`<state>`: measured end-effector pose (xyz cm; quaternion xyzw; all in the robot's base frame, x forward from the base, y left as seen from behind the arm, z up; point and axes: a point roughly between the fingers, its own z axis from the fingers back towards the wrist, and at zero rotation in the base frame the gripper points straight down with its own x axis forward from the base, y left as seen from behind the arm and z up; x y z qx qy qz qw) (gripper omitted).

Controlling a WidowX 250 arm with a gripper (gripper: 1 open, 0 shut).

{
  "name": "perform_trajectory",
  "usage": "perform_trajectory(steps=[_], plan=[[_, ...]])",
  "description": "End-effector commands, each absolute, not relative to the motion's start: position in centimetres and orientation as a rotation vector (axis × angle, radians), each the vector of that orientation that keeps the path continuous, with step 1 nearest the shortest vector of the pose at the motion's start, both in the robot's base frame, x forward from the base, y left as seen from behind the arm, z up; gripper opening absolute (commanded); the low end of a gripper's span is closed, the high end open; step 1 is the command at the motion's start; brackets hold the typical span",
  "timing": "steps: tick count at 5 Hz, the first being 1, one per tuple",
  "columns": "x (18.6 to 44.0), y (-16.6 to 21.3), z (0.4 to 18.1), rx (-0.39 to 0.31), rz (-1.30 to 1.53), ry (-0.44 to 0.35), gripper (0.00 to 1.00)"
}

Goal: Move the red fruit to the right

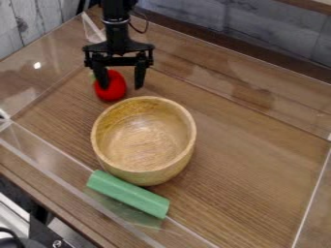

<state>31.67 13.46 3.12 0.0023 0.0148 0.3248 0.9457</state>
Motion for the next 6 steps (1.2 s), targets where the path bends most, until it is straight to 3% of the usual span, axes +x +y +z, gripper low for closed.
perform_trajectory(steps=[1,3,5,6], plan=[[33.2,13.6,2.5,0.006,0.696,-0.018,1.0],[33.5,11.9,2.5,-0.005,0.677,-0.029,1.0],[33.2,10.1,4.7,-0.018,0.67,-0.029,1.0],[32.8,10.4,4.5,-0.026,0.643,-0.029,1.0]])
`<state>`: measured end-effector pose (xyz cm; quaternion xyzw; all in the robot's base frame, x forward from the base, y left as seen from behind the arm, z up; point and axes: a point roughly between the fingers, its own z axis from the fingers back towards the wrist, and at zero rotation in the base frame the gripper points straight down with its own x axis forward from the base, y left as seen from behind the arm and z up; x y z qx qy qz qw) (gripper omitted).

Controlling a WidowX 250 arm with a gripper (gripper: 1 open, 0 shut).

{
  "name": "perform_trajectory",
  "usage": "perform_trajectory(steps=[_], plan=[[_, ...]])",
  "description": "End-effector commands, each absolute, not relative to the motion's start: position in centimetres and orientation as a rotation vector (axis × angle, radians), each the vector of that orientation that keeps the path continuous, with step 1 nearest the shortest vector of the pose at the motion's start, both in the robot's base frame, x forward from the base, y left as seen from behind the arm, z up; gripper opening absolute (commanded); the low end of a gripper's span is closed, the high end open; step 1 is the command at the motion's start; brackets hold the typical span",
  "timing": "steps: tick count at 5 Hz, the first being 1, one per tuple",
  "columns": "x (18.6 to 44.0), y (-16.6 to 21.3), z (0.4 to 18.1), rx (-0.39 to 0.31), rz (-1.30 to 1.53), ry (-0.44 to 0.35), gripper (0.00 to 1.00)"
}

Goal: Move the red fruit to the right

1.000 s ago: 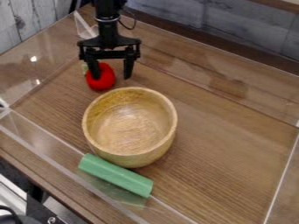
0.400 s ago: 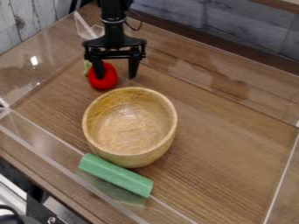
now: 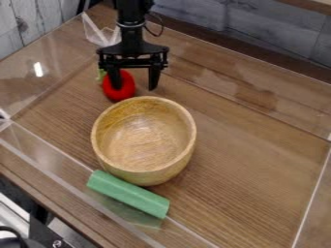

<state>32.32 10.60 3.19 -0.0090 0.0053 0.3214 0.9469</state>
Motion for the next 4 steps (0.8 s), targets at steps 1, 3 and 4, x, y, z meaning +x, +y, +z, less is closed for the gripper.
perform_trajectory(steps=[1,3,4], plan=[[32.4,10.7,4.4,-0.037,0.627,-0.03,1.0],[32.6,9.8,2.9,-0.048,0.699,-0.034,1.0],[32.7,10.0,2.9,-0.049,0.698,-0.033,1.0]])
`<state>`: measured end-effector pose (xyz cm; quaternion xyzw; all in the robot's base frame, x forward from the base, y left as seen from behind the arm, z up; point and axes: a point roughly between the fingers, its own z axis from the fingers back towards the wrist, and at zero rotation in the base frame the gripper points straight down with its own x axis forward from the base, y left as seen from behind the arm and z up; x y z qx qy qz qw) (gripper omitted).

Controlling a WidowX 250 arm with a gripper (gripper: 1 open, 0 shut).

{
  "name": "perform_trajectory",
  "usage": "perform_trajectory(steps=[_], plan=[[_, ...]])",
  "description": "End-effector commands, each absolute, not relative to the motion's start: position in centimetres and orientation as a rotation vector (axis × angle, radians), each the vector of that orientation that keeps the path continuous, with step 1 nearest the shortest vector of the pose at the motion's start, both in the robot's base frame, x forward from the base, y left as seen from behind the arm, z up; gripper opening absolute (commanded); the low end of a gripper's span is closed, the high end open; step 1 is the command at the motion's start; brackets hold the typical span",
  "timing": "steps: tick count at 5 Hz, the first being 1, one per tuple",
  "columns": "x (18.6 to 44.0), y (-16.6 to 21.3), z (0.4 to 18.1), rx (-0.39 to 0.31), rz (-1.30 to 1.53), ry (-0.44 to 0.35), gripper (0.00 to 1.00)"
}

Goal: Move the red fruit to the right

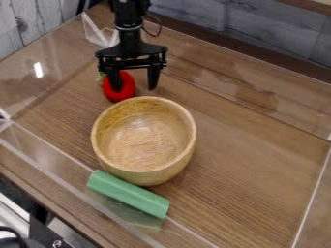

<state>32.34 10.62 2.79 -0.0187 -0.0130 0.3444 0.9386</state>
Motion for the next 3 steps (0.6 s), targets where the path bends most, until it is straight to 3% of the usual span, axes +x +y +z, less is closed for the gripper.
perform_trajectory(steps=[1,2,3], plan=[[32.8,9.4,2.8,-0.048,0.668,-0.03,0.0],[32.8,8.7,3.4,-0.054,0.638,-0.029,0.0],[33.4,8.4,6.2,-0.096,0.648,-0.044,0.0]])
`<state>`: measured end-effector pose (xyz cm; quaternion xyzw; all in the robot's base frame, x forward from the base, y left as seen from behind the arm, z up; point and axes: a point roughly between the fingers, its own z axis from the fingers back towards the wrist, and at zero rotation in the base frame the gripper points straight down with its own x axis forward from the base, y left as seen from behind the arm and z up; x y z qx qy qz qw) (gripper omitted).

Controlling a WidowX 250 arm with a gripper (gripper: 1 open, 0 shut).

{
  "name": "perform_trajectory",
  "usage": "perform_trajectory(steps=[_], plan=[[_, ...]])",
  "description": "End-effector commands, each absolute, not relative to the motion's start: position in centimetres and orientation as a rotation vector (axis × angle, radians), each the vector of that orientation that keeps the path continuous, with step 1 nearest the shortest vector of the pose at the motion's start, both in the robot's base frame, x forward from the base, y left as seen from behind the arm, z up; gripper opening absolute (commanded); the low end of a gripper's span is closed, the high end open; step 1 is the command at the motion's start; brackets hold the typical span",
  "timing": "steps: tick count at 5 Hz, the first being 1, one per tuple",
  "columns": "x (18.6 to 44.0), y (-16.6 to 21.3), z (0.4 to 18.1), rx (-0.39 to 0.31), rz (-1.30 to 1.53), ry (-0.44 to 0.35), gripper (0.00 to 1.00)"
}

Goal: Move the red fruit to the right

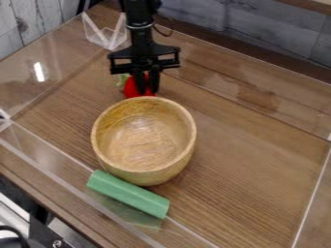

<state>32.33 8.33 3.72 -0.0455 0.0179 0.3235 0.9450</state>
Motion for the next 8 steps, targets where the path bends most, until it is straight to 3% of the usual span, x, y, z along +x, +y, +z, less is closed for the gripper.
perform_trajectory(steps=[1,3,5,7,8], plan=[[33.9,8.1,8.9,-0.137,0.65,-0.059,0.0],[32.7,4.5,13.7,-0.21,0.652,-0.064,0.0],[30.8,-0.1,12.2,-0.209,0.596,-0.039,0.0],[29.6,-6.6,12.2,-0.206,0.478,-0.007,0.0],[28.2,-8.8,10.6,-0.194,0.381,0.016,0.0]])
